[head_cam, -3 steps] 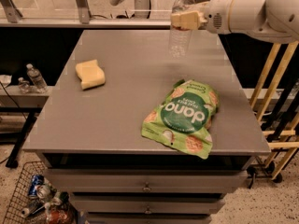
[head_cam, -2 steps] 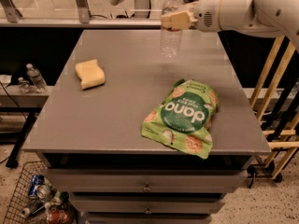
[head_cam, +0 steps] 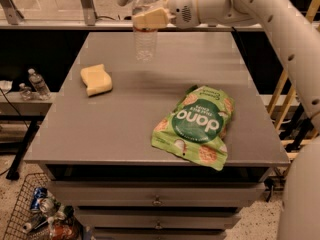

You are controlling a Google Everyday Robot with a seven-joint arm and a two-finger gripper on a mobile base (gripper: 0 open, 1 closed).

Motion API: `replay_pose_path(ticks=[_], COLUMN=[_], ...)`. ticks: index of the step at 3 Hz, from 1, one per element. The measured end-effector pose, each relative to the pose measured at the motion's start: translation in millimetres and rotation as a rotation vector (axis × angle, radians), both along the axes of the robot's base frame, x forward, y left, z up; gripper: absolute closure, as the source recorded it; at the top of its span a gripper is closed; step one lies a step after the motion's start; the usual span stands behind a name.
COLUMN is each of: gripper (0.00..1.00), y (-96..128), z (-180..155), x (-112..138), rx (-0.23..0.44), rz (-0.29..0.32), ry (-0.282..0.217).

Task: Move water bottle near sponge

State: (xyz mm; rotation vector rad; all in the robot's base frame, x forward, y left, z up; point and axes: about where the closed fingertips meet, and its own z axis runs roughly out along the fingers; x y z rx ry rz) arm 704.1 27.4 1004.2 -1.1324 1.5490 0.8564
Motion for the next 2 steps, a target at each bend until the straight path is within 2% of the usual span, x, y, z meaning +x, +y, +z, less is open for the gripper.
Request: replay_pose_path(ticks=[1,2], gripper=[1.00,1.00], y=[43.2,67.0], z=[-9.6,-25.5], x=[-7.2,-12.2], rx=[-0.046,-0.101], rz=[0.096,0.139], ry=[0.007,0.016])
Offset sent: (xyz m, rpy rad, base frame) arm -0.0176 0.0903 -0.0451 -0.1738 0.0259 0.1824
